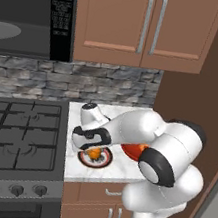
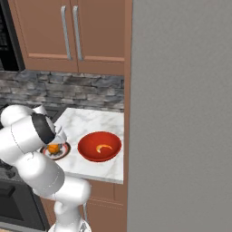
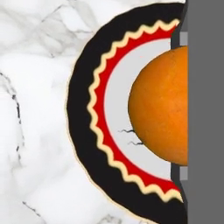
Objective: Remove the orange from the bowl and place it on the small plate. Then place the bowl with only the shrimp in the microwave, close the door, and press the start button to microwave the shrimp.
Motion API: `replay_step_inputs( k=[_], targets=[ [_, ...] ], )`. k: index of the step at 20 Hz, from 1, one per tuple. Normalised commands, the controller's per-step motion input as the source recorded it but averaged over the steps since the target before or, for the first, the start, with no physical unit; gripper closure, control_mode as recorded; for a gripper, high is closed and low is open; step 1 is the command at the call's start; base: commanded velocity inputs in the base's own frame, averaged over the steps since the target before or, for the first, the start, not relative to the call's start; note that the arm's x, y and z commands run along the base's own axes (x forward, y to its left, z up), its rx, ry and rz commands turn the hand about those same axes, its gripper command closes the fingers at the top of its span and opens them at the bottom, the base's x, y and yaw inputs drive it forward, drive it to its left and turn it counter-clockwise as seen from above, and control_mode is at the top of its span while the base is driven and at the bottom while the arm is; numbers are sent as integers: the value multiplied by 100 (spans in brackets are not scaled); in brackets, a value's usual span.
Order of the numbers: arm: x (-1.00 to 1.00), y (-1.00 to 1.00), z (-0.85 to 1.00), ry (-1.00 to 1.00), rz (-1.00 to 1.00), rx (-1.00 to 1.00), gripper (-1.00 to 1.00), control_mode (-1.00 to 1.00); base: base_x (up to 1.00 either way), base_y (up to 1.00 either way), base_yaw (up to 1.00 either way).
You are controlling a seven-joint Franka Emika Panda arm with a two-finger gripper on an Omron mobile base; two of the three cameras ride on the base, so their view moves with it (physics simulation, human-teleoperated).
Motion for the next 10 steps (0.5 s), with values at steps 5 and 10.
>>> replay_step_inputs(
  k=[5,10],
  targets=[
    [-10,-34,-1,-2,0,0,-100,-100,0,0,0],
    [-13,-17,9,0,0,0,-100,-100,0,0,0]
  ],
)
